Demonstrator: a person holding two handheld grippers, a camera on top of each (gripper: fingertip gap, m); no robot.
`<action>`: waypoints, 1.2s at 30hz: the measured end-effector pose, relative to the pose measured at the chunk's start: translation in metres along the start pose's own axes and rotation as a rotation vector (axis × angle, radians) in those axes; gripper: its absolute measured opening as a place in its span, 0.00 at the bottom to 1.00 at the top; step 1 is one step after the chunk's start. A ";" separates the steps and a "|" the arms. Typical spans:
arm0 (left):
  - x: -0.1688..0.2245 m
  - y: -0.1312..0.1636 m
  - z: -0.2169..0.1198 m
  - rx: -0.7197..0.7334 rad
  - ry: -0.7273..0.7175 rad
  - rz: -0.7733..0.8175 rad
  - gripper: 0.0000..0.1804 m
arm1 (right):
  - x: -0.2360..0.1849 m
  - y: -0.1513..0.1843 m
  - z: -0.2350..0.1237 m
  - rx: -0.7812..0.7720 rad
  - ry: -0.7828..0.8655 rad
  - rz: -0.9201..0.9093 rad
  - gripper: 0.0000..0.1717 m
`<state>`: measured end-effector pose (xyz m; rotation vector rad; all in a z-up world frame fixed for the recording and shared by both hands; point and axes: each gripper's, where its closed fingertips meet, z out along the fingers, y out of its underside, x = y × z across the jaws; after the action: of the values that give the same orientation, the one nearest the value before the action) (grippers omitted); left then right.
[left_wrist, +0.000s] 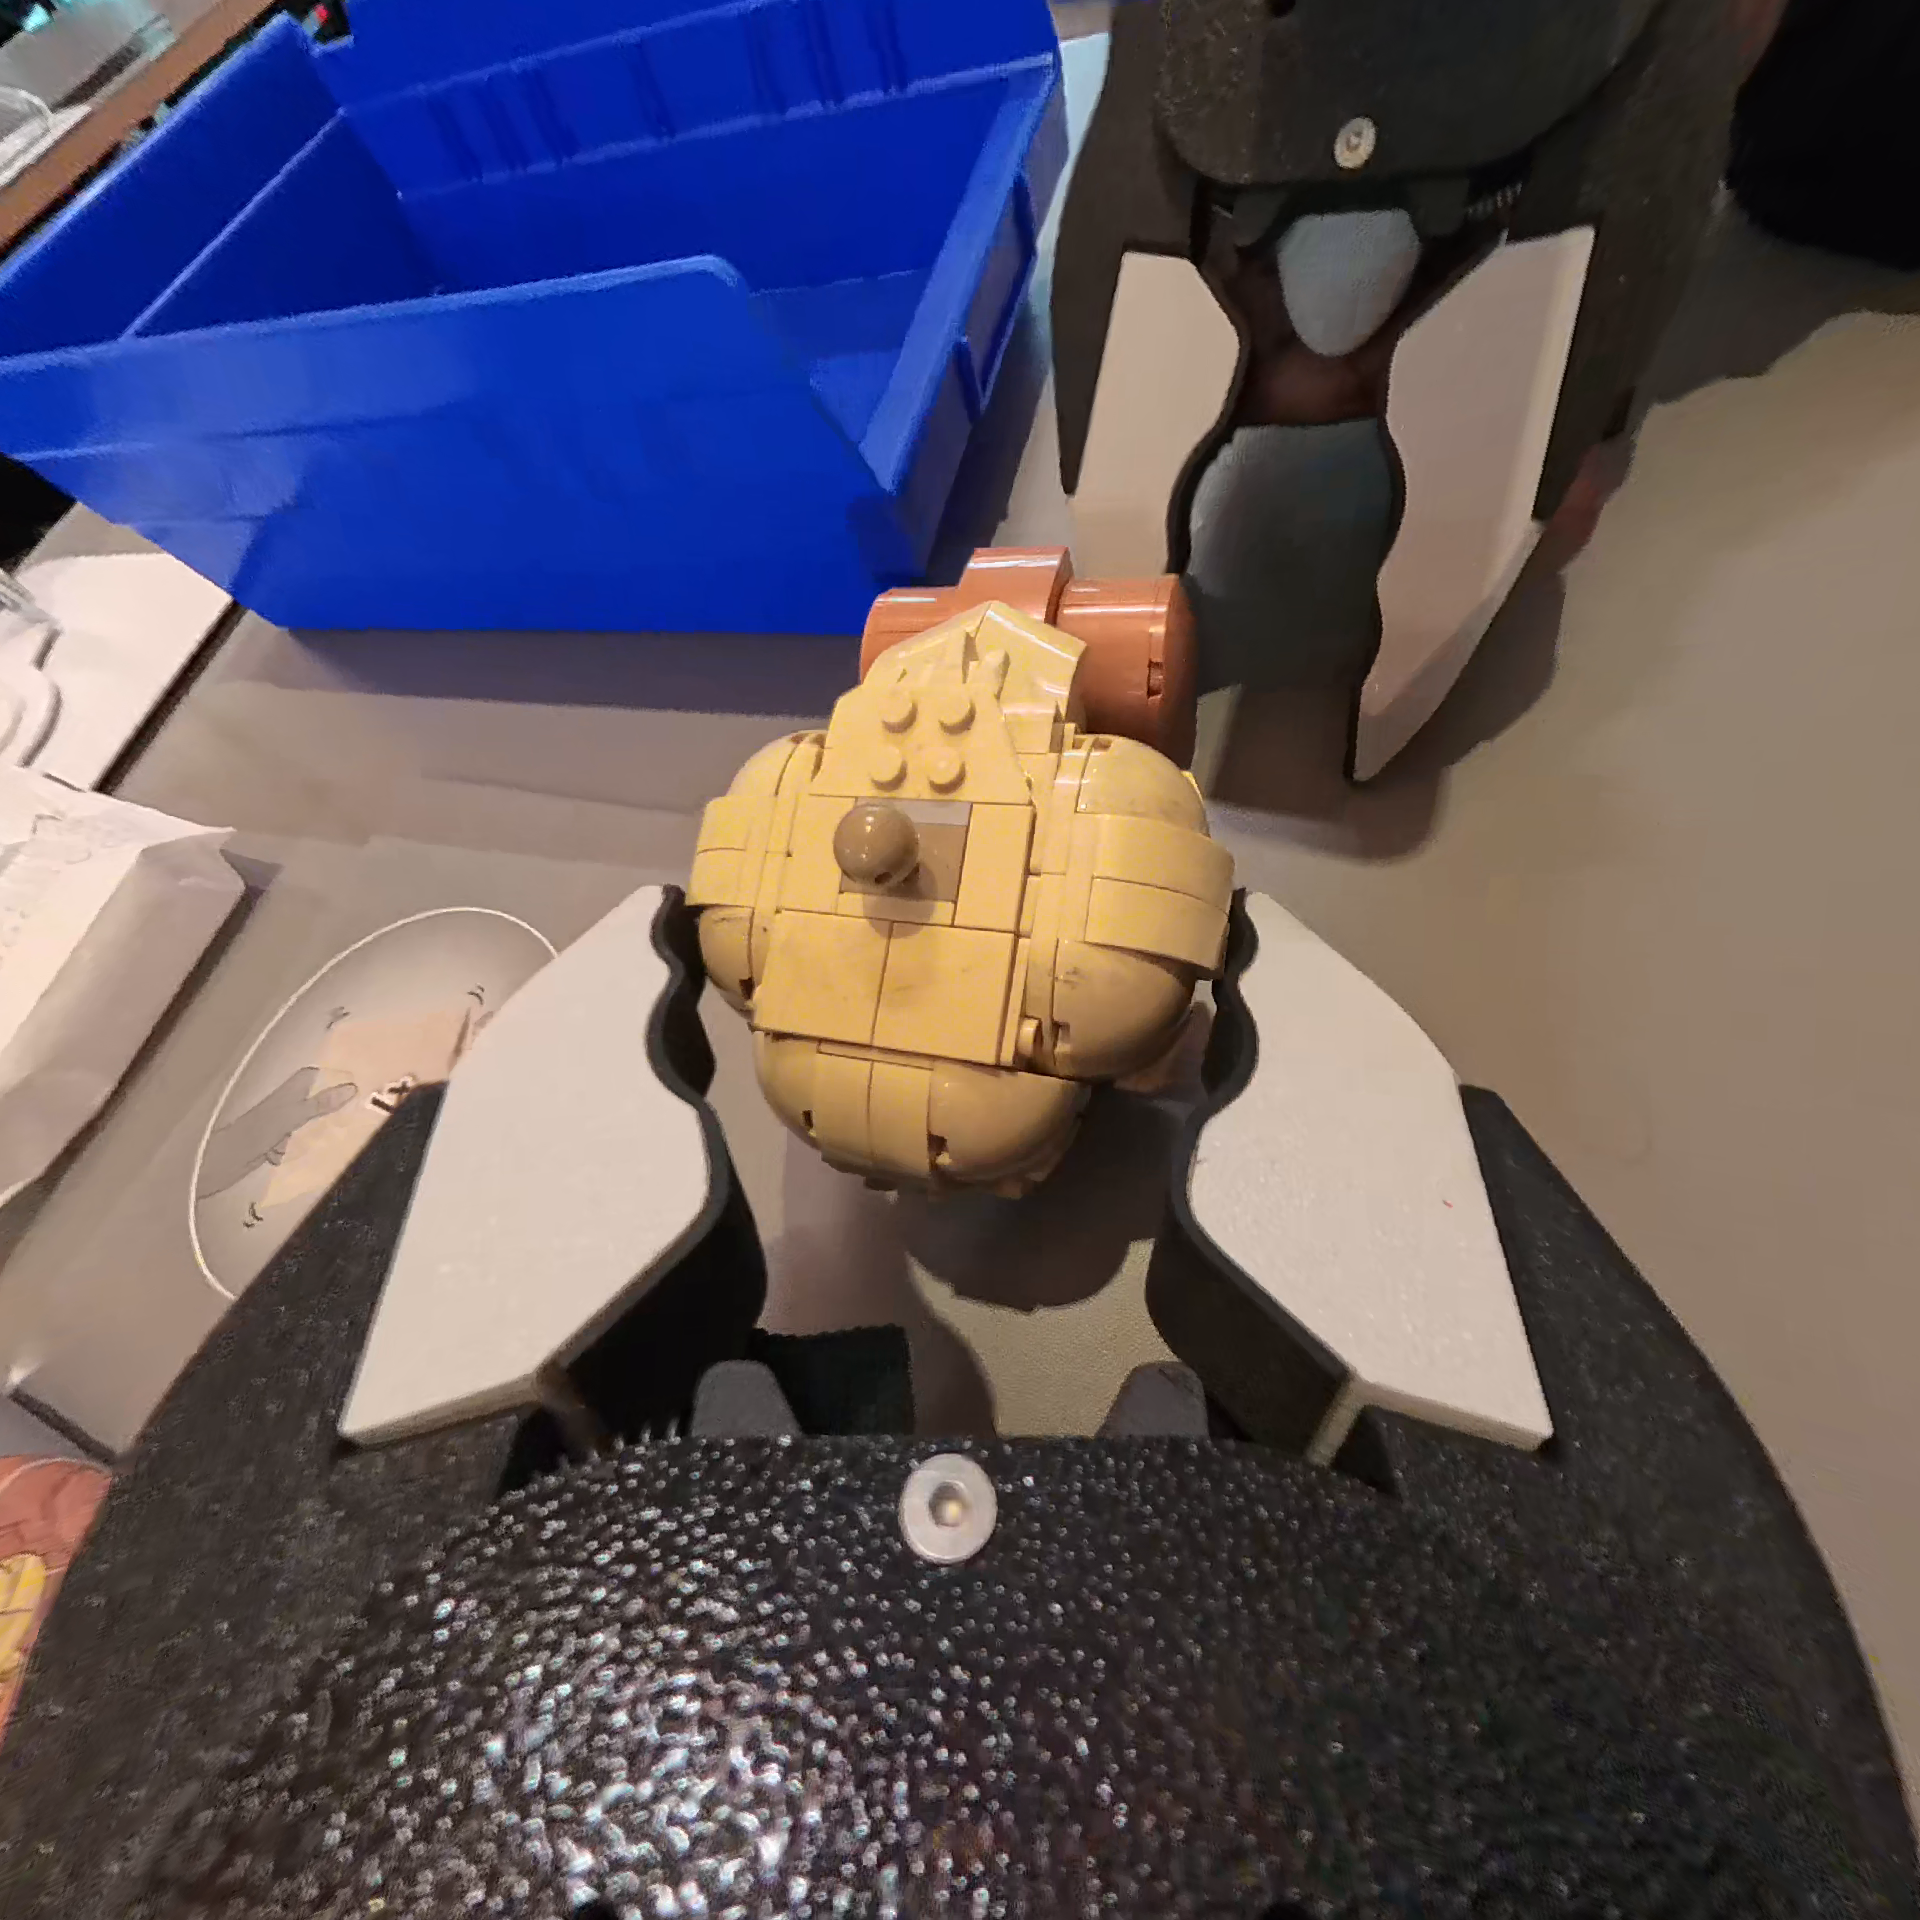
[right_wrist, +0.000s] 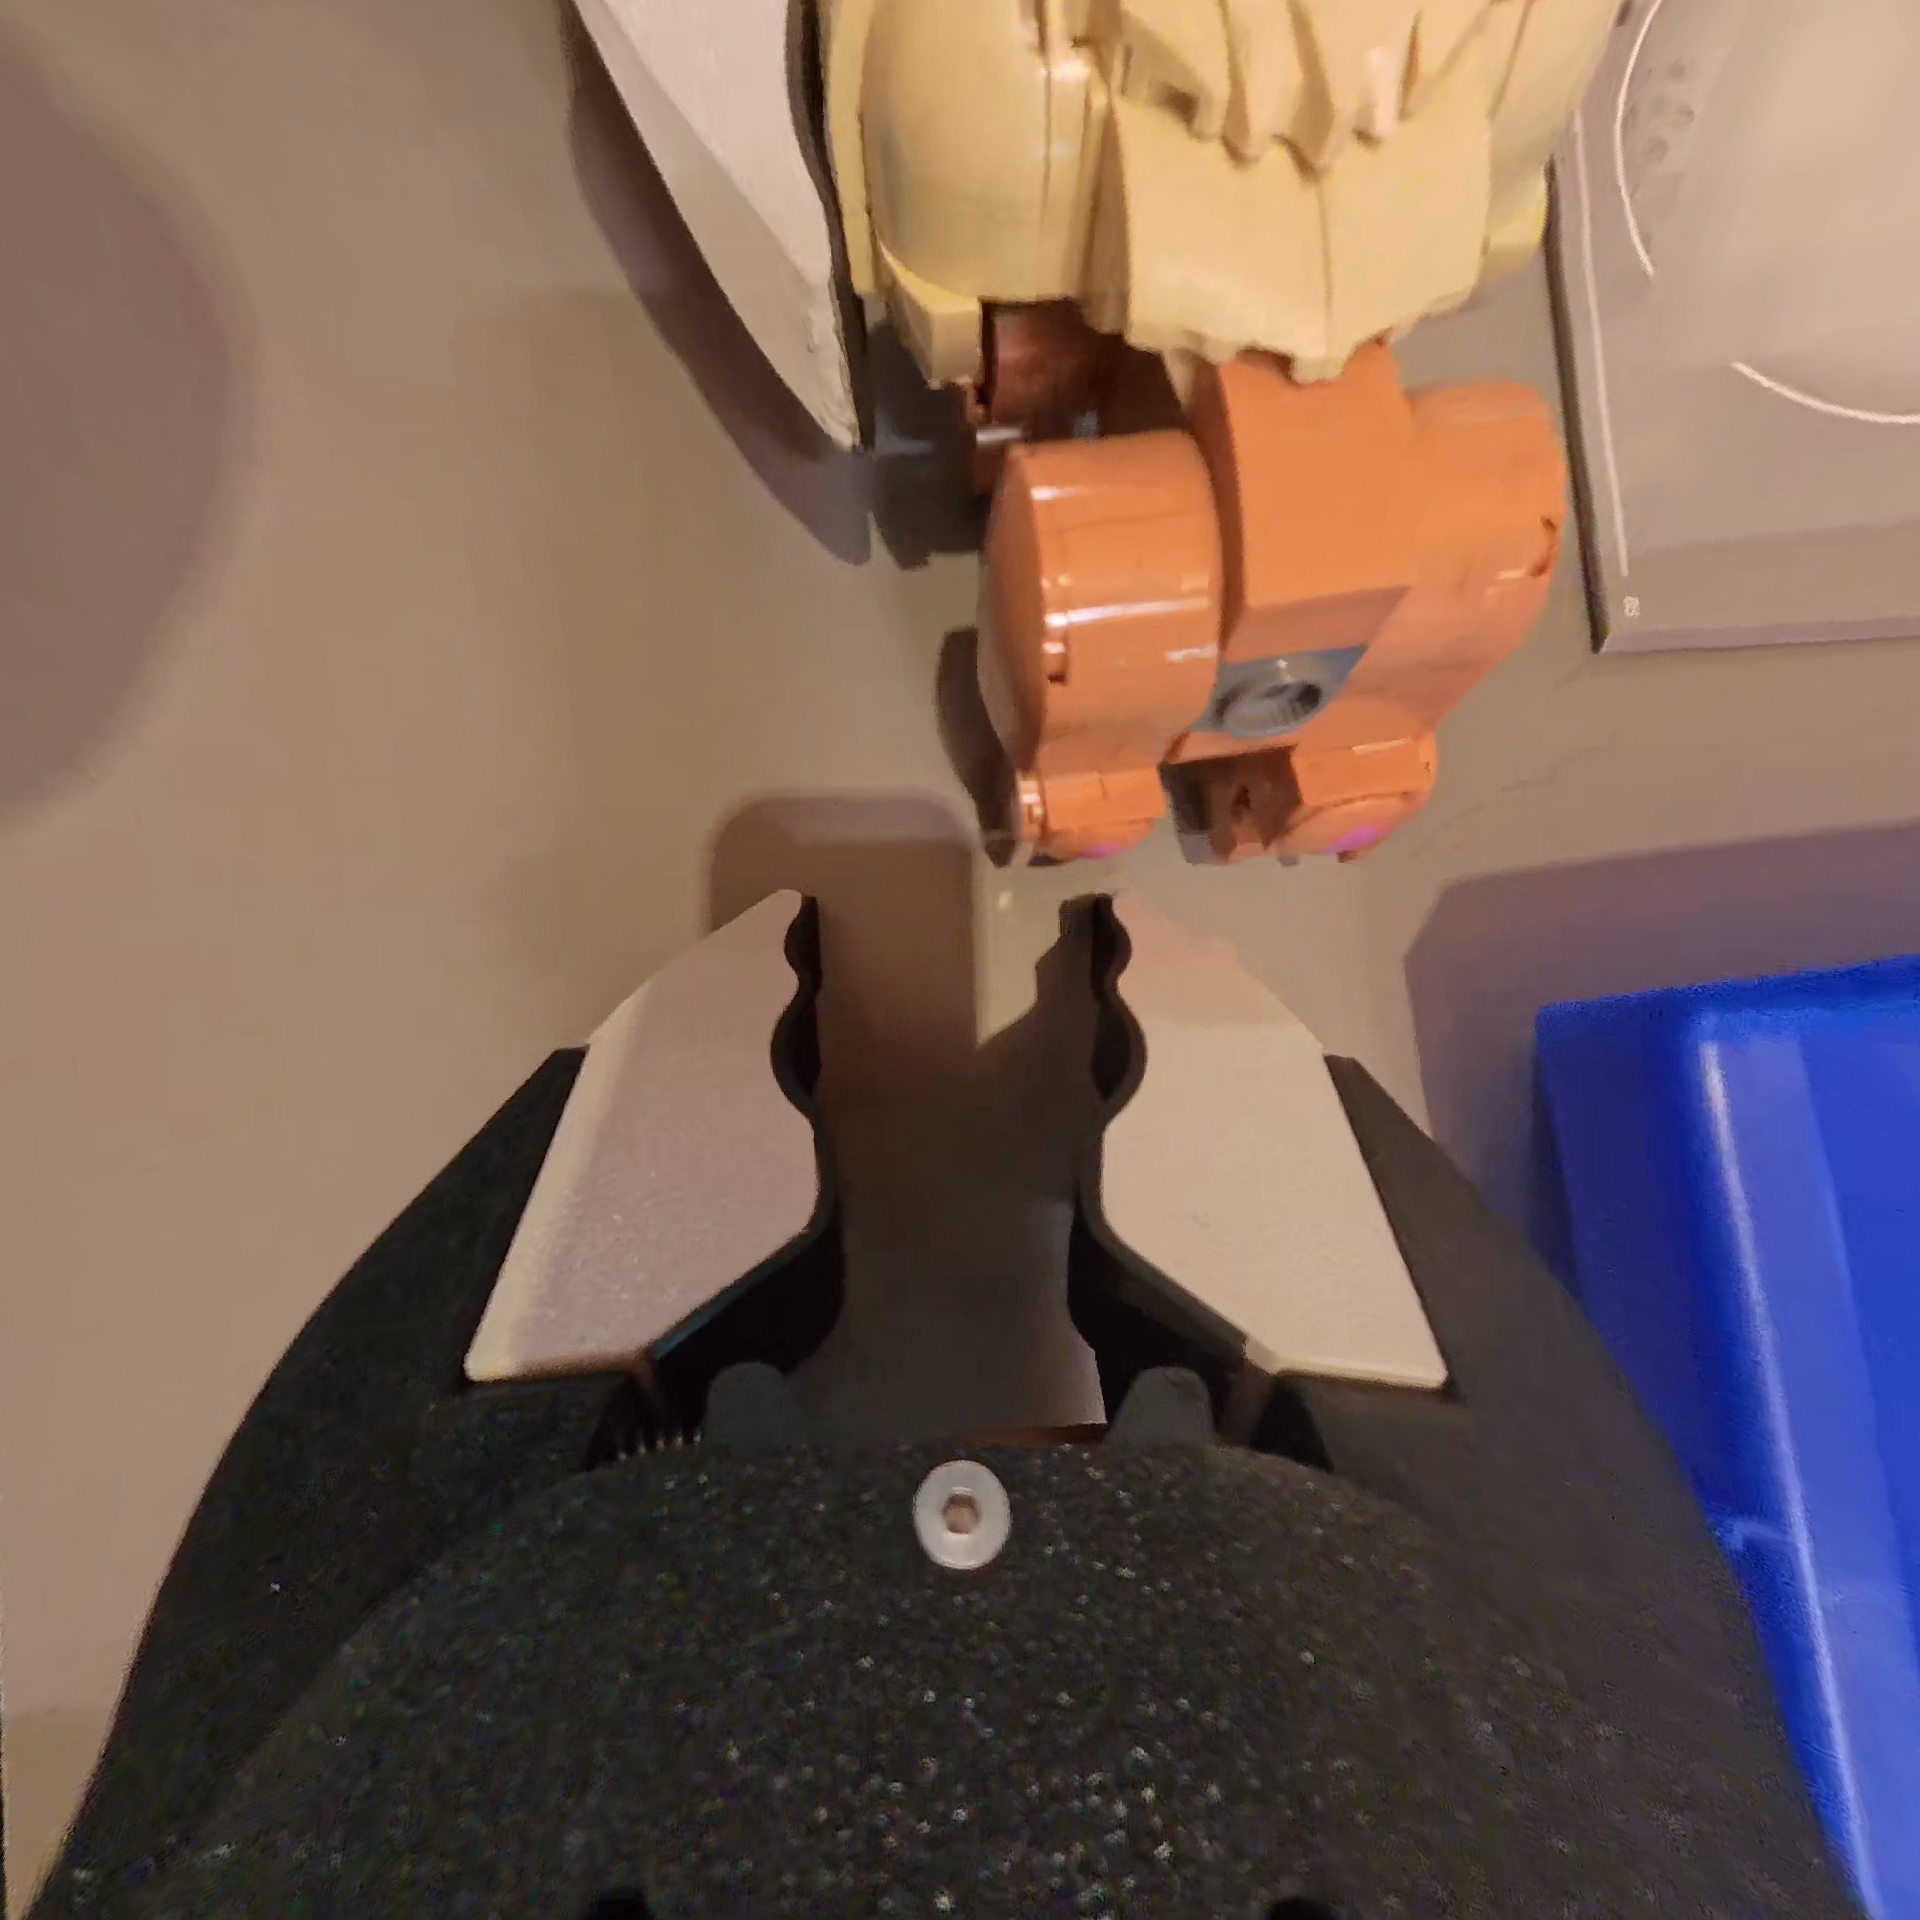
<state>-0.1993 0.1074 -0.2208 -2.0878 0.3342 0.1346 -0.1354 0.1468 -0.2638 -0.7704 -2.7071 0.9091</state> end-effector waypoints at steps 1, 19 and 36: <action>0.001 -0.001 0.000 -0.002 -0.004 0.019 0.52 | 0.001 0.003 -0.003 -0.006 0.001 -0.001 0.30; 0.032 -0.035 -0.002 0.167 0.079 0.083 0.50 | 0.005 -0.024 -0.019 0.158 0.008 -0.012 0.42; 0.026 -0.040 -0.018 0.214 0.044 0.083 0.48 | 0.011 0.094 -0.107 0.078 0.047 -0.009 0.42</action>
<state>-0.1639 0.1065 -0.1838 -1.8678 0.4432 0.0975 -0.0704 0.2713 -0.2352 -0.7540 -2.6159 0.9757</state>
